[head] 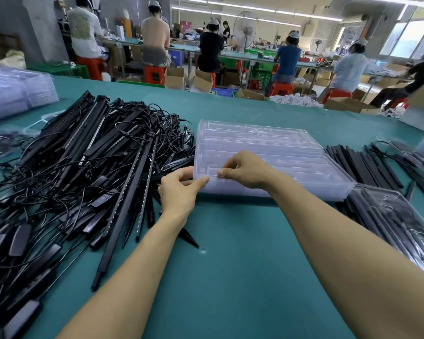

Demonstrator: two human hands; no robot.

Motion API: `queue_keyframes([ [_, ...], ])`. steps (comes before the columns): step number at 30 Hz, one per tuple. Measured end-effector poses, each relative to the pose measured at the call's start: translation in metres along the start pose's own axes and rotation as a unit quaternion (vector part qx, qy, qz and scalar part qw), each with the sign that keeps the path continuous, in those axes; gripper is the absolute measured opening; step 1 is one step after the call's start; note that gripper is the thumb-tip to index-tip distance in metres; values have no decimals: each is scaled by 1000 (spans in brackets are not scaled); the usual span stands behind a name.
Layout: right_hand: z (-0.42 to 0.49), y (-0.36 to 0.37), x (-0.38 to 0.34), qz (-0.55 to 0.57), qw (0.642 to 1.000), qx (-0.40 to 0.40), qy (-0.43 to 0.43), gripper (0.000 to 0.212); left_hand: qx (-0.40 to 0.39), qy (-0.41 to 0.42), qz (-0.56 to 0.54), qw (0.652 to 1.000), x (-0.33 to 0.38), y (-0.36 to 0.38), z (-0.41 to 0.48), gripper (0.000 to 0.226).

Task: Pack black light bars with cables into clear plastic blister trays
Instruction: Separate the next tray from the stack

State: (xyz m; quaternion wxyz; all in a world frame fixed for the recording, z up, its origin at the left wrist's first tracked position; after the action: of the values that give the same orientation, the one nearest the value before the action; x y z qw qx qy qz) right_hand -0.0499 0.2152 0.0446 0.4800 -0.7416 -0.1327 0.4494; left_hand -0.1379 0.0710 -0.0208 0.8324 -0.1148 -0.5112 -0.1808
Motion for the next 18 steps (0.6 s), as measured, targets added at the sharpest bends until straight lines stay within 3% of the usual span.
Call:
queue_keyframes([
  [7,-3,6,-19,-92,995,25,-36,16,-29,-54,-80,995,-11,1,4,24],
  [11,-9,17,-37,-53,992,78,-82,22,-48,-86,-155,983,-11,3,6,15],
  [18,-3,25,-45,-66,989,124,-49,28,-41,-164,-221,960,-13,2,5,23],
])
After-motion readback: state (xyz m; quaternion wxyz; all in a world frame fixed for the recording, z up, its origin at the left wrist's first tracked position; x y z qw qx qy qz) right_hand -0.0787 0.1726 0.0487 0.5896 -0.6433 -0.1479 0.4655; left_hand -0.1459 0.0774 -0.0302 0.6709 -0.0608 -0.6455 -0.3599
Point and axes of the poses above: each hand's wrist, its own z-axis towards the middle knuckle, its own y-axis out of the palm, x = y × z, the point moved 6 cm from there along z, towards the middle knuckle, and after that the axes turned 15 degrees about y, right-handed, at the moved point
